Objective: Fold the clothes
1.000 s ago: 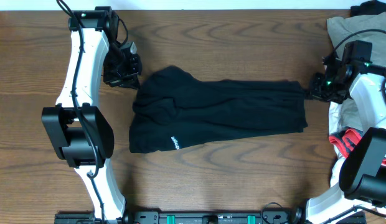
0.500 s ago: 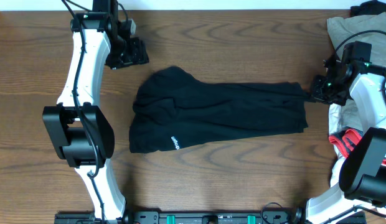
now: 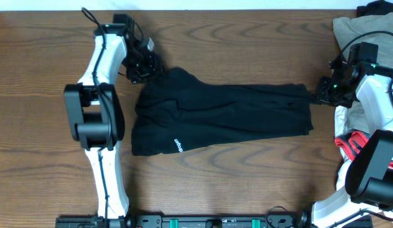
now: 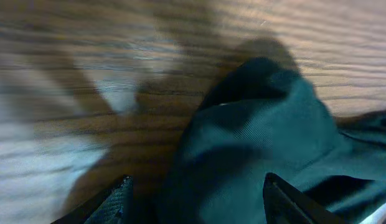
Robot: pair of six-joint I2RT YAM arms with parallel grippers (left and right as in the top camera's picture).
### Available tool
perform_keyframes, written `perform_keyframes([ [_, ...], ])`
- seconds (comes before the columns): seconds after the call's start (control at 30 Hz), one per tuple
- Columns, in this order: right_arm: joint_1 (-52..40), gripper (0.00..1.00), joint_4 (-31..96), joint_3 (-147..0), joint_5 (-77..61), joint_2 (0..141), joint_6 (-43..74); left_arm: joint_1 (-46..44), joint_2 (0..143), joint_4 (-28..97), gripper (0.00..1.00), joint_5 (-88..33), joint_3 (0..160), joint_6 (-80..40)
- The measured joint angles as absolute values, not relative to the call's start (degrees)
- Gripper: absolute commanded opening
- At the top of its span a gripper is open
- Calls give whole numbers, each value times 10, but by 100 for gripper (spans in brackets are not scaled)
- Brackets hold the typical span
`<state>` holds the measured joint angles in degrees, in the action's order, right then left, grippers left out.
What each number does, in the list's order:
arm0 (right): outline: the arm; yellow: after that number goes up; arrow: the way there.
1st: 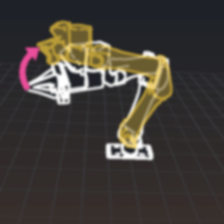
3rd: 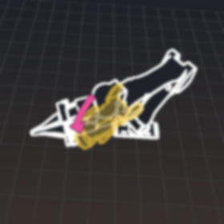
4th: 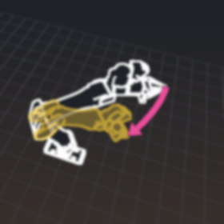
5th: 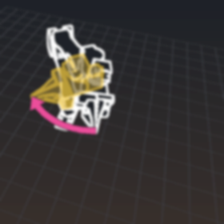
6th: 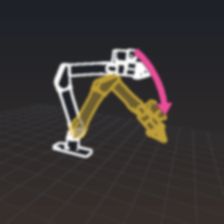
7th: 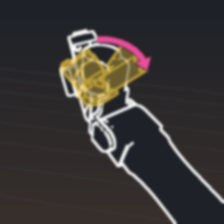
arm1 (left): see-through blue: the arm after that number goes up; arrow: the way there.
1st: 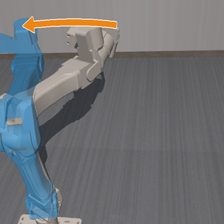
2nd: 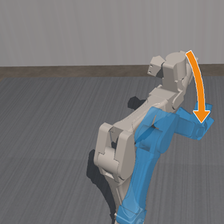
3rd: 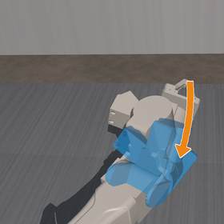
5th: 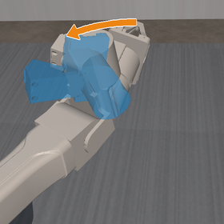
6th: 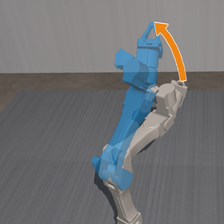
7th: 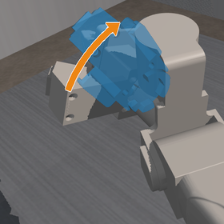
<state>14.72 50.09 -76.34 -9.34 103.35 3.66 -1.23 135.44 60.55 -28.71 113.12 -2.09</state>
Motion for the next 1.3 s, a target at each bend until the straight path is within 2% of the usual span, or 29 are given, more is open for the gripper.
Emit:
perform_keyframes([
  [0.23, 147, 4, 501, -763, -93, 1034, 37, -30, 1366, 603, 10, -318, 1131, -18],
  [0.27, 147, 4, 501, -763, -93, 1034, 37, -32, 1366, 602, 6, -326, 1131, -14],
  [0.63, 147, 4, 501, -763, -92, 1034, 37, -34, 1344, 611, 6, -351, 1131, 5],
  [1.03, 147, 5, 501, -763, -91, 1034, 36, -35, 1198, 797, 6, -292, 1136, 14],
  [1.3, 147, 6, 503, -763, -91, 1034, 34, -45, 1198, 813, 6, -271, 1050, 14],
])
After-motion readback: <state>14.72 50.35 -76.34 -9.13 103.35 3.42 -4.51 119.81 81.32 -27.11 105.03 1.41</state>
